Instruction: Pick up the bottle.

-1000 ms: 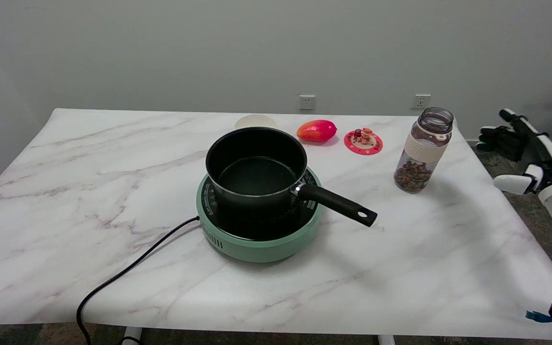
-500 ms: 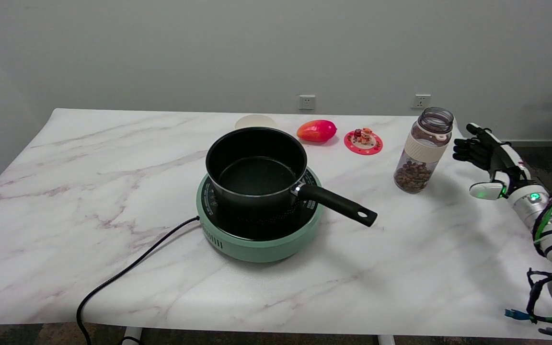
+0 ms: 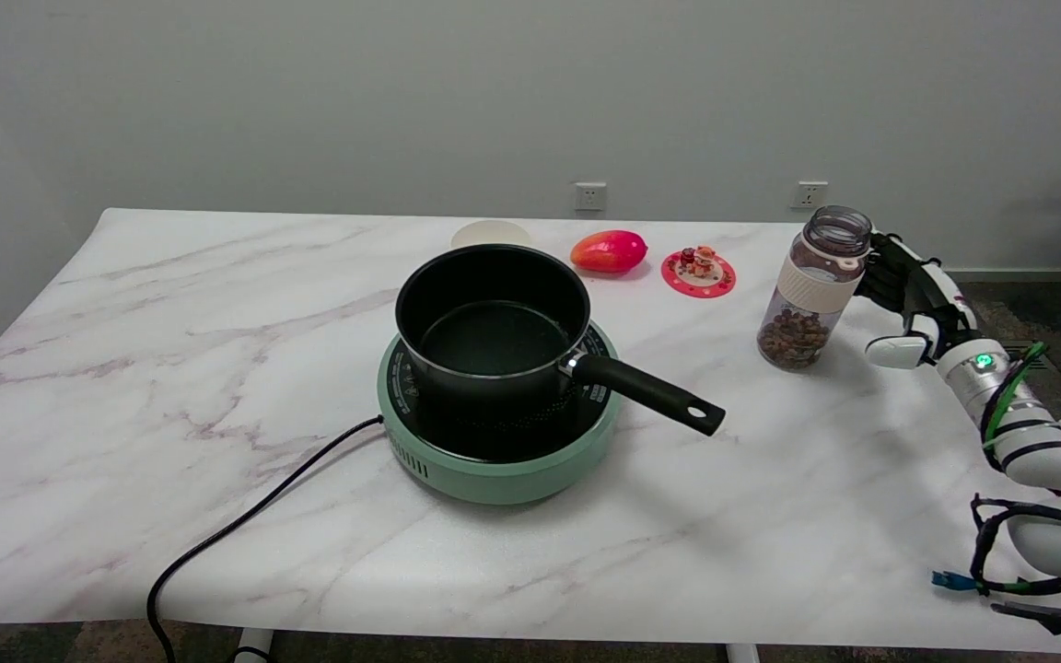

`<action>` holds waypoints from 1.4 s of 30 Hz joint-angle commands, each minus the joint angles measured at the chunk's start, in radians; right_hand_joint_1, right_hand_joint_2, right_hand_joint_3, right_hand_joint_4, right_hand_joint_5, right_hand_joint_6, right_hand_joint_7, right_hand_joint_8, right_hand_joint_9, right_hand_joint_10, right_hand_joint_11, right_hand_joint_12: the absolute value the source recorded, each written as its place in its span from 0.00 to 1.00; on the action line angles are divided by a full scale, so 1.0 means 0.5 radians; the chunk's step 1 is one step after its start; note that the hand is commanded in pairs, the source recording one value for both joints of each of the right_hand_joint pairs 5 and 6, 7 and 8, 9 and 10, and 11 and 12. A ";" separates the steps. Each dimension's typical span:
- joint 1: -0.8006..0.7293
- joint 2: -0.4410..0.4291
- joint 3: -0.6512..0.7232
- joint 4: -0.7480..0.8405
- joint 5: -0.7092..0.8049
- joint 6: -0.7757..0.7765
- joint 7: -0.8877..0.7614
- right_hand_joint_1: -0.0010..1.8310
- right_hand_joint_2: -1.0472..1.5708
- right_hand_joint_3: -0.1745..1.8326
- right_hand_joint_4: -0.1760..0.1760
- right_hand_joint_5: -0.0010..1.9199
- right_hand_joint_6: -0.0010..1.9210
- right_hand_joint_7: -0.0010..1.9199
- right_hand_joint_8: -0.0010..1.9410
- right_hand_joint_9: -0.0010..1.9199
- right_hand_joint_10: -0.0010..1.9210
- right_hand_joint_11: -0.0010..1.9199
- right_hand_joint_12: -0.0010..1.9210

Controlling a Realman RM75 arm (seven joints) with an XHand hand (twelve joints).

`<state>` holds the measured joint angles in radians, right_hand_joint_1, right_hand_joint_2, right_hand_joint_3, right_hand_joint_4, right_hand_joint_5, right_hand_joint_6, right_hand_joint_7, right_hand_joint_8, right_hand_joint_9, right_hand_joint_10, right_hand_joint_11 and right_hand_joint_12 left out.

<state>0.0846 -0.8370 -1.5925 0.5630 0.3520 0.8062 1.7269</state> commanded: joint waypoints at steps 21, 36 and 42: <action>0.309 -0.182 -0.224 -0.106 0.006 0.010 0.147 0.63 0.05 0.59 0.50 0.14 0.14 0.22 0.22 0.22 0.22 0.23 0.23; 0.310 -0.219 -0.233 -0.110 0.036 0.007 0.150 0.68 0.09 0.50 0.50 0.13 0.13 0.23 0.22 0.22 0.22 0.22 0.22; 0.310 -0.219 -0.230 -0.124 0.036 0.015 0.150 0.73 0.19 0.53 0.50 0.14 0.14 0.23 0.23 0.24 0.24 0.23 0.23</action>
<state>0.2308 -0.9324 -1.7019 0.5131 0.3650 0.8117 1.7959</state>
